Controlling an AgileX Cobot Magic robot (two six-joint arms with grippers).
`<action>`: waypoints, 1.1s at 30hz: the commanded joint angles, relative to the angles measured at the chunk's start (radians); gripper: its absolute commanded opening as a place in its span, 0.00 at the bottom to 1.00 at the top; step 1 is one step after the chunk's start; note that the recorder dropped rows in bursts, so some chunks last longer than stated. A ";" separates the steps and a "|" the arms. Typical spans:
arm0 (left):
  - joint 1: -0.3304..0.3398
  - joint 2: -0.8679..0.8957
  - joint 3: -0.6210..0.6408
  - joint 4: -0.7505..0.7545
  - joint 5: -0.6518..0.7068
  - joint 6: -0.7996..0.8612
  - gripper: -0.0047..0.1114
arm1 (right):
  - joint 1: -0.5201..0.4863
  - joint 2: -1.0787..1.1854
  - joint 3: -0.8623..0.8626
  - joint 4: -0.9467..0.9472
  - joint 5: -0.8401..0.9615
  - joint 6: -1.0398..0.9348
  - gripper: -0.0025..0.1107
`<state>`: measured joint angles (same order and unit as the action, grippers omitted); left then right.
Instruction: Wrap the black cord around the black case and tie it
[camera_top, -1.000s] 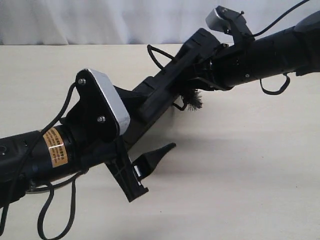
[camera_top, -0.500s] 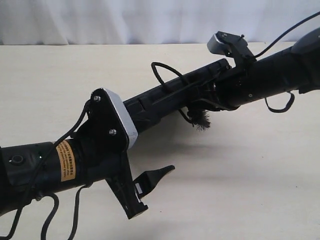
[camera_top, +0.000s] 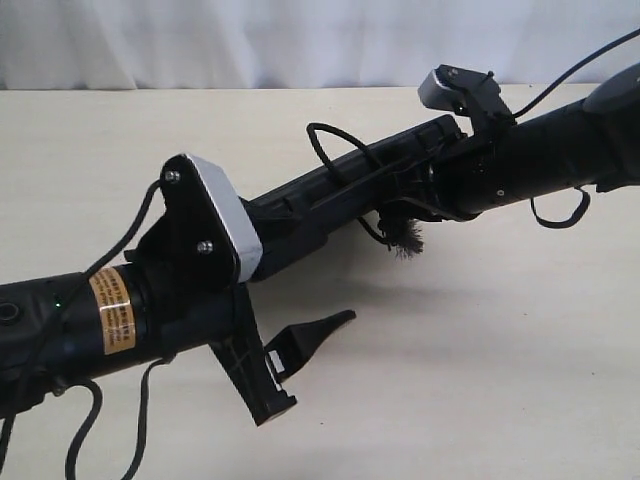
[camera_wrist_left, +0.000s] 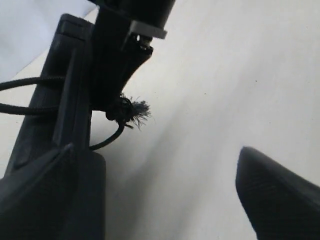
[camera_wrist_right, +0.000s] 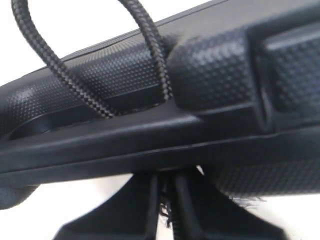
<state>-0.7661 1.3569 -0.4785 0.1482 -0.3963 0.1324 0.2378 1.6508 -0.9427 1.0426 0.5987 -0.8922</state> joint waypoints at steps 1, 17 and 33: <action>-0.002 -0.072 0.006 -0.007 0.007 -0.008 0.74 | -0.002 -0.009 0.001 0.017 -0.026 -0.010 0.06; 0.256 -0.019 -0.327 -0.289 0.425 0.021 0.73 | -0.002 -0.009 0.001 0.017 -0.023 -0.010 0.06; 0.410 0.439 -0.908 -0.880 1.011 0.407 0.73 | -0.002 -0.011 0.001 0.017 -0.015 -0.008 0.06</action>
<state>-0.3854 1.7768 -1.3712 -0.6479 0.6098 0.4930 0.2378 1.6508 -0.9427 1.0426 0.5963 -0.8956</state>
